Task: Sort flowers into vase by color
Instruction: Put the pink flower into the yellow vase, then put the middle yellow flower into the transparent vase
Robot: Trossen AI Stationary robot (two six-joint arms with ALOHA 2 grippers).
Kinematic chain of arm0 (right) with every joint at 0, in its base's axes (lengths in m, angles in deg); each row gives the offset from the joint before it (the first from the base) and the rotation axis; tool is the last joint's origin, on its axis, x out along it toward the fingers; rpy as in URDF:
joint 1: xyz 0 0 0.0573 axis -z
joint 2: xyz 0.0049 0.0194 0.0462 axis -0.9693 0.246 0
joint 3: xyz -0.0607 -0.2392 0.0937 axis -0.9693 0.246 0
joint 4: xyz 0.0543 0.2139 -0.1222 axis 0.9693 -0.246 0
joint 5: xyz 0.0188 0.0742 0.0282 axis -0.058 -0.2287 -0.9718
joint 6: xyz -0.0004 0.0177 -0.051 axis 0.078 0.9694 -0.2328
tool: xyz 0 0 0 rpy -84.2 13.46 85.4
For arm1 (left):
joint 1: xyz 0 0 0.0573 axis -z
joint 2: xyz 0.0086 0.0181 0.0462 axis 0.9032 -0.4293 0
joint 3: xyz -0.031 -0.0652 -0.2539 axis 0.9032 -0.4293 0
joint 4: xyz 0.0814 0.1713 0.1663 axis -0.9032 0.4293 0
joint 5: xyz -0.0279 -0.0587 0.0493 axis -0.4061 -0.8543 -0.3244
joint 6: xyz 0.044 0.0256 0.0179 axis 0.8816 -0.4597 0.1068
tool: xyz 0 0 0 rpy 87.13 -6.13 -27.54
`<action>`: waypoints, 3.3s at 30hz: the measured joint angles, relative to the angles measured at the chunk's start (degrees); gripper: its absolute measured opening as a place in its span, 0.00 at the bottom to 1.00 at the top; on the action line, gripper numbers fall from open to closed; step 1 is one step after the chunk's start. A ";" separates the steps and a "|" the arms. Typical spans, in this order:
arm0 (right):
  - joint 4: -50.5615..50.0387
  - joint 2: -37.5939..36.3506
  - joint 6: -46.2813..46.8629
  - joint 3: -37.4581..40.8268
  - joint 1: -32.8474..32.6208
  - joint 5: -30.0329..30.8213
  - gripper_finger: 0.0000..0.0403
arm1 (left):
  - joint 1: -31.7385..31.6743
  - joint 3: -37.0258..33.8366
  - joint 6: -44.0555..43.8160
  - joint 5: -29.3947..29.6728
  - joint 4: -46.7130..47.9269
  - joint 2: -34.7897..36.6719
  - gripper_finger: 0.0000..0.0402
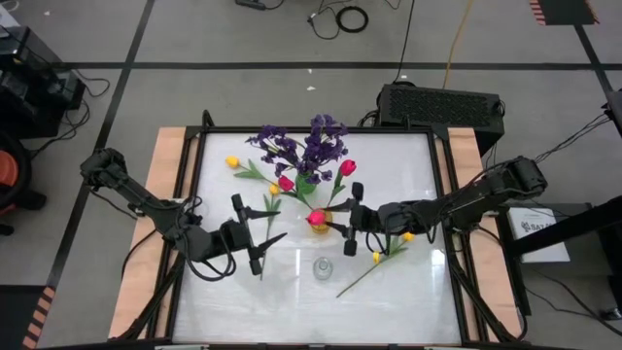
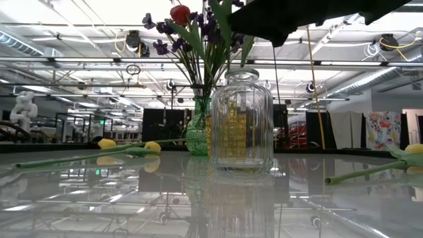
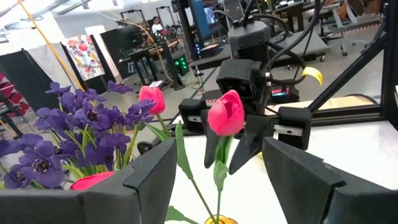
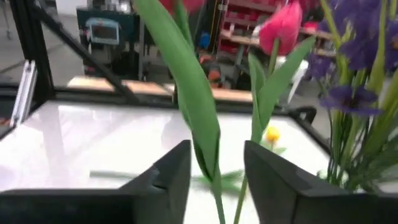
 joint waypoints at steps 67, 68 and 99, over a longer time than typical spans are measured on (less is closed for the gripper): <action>-21.92 -25.11 4.74 -1.38 -12.94 -2.43 0.53 | -12.80 0.00 -98.60 -18.16 53.22 -31.55 0.61; -21.92 -25.11 4.74 -1.38 -12.94 -2.43 0.53 | -12.83 -0.02 -98.61 -18.37 53.27 -31.82 0.61; -21.92 -25.11 4.11 -1.36 -12.94 -2.43 0.53 | -9.48 2.87 -95.68 -25.04 63.68 -27.16 0.03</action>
